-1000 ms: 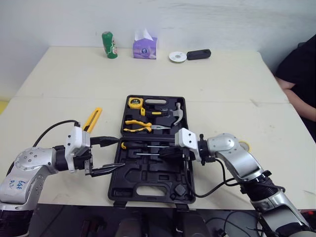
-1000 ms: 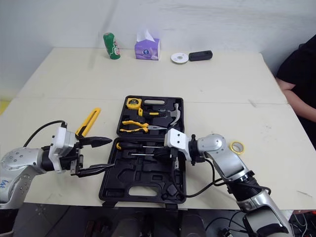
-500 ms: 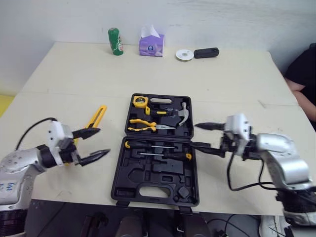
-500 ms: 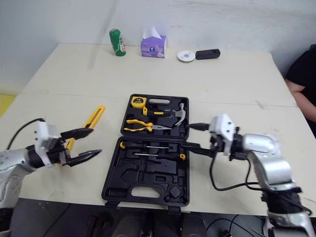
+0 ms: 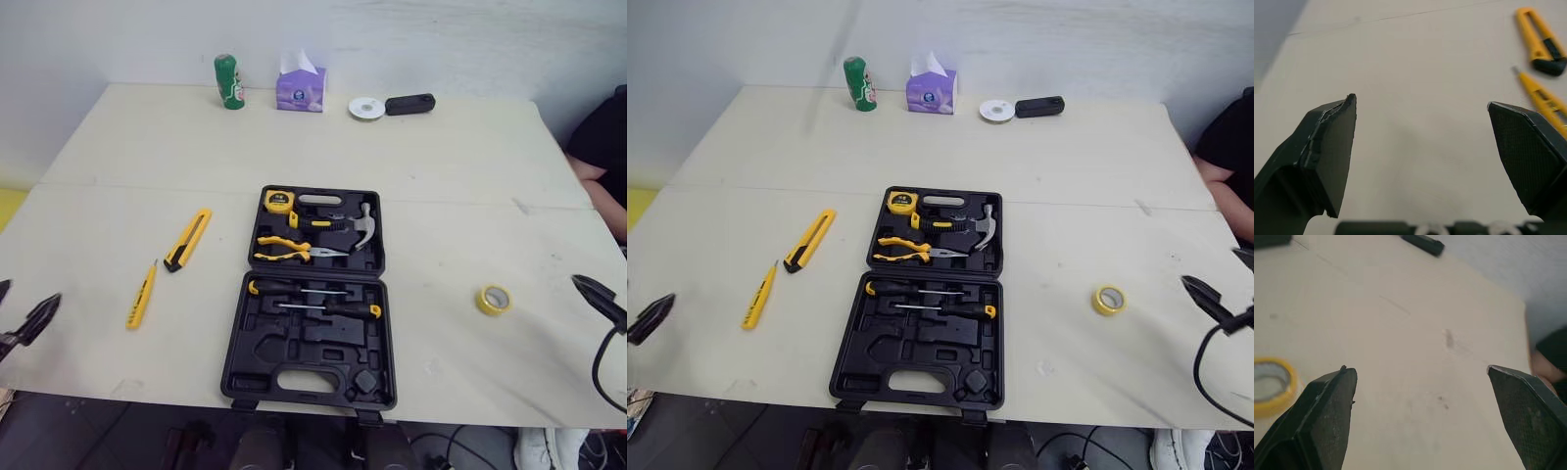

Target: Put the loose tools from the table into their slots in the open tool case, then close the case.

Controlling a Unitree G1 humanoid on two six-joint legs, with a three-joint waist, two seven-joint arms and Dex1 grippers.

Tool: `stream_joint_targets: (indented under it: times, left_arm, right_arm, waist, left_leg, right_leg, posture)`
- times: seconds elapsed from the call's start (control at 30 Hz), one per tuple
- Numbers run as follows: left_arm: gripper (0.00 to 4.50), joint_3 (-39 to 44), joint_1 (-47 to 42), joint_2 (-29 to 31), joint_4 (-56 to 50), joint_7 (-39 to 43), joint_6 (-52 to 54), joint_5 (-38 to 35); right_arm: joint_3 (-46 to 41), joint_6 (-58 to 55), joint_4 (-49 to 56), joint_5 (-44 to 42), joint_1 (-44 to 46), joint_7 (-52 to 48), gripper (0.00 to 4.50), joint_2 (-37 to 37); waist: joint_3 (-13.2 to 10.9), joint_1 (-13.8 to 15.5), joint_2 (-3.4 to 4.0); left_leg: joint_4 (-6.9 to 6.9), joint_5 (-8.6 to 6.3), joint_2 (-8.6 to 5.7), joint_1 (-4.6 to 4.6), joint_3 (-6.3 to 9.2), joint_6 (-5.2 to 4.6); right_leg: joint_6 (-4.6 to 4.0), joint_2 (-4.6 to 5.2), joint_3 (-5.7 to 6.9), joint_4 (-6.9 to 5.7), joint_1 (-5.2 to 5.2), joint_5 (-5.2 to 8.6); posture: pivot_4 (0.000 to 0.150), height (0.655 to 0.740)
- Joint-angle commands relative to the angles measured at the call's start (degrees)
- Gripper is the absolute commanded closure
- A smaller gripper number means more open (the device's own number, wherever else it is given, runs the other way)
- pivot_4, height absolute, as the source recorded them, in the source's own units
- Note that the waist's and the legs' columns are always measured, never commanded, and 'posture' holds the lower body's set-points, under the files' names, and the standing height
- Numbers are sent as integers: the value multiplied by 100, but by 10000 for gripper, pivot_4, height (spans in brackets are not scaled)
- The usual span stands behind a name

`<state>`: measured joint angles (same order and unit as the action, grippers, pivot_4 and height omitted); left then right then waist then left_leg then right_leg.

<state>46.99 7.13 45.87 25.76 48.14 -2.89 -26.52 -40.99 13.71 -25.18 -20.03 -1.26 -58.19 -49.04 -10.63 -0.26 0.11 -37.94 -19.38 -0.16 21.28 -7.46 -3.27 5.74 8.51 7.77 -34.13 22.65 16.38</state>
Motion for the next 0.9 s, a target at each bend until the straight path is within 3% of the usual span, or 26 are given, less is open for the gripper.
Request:
stream_joint_targets:
  times: [0.03, 0.23, 0.37, 0.6, 0.77, 0.9]
  left_arm:
    - [0, 399, 145, 100, 244, -607, -127, 90]
    - [0, 716, 145, 53, 778, -1194, -215, -35]
    - [0, 588, 121, -31, 695, -1119, -270, -69]
    - [0, 336, -286, -213, 432, -1082, -288, -201]
    - [0, -33, -95, -613, -735, -1004, 140, -363]
    - [0, -368, 294, -633, -2229, -1204, 1391, -682]
  right_arm:
    - [-485, 894, -1058, 279, -361, 611, 1109, -196]
    - [-766, 1309, -2350, 61, -534, 1222, 1109, -230]
    - [-637, 1573, -2633, -12, -521, 1117, 1109, -172]
    - [-239, 1680, -2986, -125, 369, 925, 1109, -158]
    - [206, 1775, -2630, -239, 902, 312, 1109, 22]
    - [581, 1604, -1937, -448, 1266, -135, 1109, 210]
  waist:
    - [0, 14, 0]
    - [-2, -20, 6]
    - [-2, -113, 8]
    - [-1, -195, 9]
    - [-2, -167, 13]
    - [-6, -151, 9]
  left_leg:
    - [0, 0, 0, -4, 3, 0]
    - [40, -1, -1, -14, -9, 3]
    - [39, 1, -1, -20, -15, 6]
    - [36, 7, 0, -35, -28, 13]
    - [39, 8, 0, -34, -31, 13]
    - [35, 7, 0, -25, -28, 7]
  right_leg:
    - [1, 0, 0, 0, -3, -1]
    - [-4, 0, -4, 14, 5, 2]
    - [-4, 0, -10, 13, 2, 2]
    - [-2, 1, -27, -5, 0, 1]
    - [-2, 0, -25, -7, 4, 1]
    - [-2, -3, -20, -8, 3, 1]
  posture:
    - [1500, 7400]
    - [1500, 7400]
    - [1500, 7400]
    - [1500, 7400]
    - [1500, 7400]
    - [1500, 7400]
